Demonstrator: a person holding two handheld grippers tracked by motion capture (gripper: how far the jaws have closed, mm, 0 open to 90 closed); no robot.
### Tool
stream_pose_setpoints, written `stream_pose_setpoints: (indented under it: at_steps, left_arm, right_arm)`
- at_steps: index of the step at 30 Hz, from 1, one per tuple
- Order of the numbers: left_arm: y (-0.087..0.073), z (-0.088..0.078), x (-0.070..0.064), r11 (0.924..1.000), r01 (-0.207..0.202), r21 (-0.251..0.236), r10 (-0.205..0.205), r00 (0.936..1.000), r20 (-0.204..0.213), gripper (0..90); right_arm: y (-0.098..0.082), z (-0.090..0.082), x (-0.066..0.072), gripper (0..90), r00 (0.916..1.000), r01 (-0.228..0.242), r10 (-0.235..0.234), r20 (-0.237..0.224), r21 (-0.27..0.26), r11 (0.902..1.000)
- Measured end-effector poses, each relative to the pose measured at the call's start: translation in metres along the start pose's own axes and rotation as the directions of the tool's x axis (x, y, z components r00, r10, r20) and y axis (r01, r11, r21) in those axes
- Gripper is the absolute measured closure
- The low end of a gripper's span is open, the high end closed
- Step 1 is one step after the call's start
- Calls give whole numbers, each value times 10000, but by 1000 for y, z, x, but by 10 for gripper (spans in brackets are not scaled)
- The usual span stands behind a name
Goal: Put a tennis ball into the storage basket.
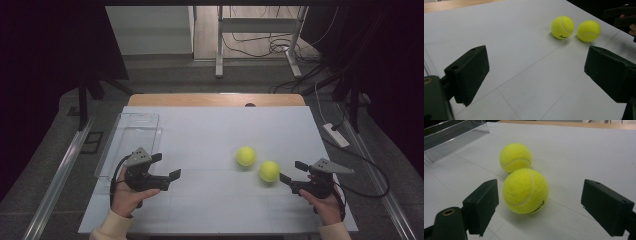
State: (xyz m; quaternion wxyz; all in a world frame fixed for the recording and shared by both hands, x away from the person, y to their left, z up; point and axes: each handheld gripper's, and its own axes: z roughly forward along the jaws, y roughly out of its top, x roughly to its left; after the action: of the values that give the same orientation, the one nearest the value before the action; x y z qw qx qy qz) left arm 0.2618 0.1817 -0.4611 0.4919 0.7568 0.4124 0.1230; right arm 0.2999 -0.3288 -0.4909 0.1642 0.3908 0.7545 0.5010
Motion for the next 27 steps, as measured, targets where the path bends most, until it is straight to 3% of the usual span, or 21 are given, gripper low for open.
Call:
stream_pose_setpoints:
  at_steps: [6,27]
  left_arm:
    - [4,5,0,10000,74,22,-74,10000,17,67]
    - [17,23,-10,9991,-317,281,306,9988,385,71]
  right_arm:
    - [0,0,0,143,10000,-3,3,1,-14,10000]
    - [-1,1,1,142,10000,-37,37,-65,-22,10000]
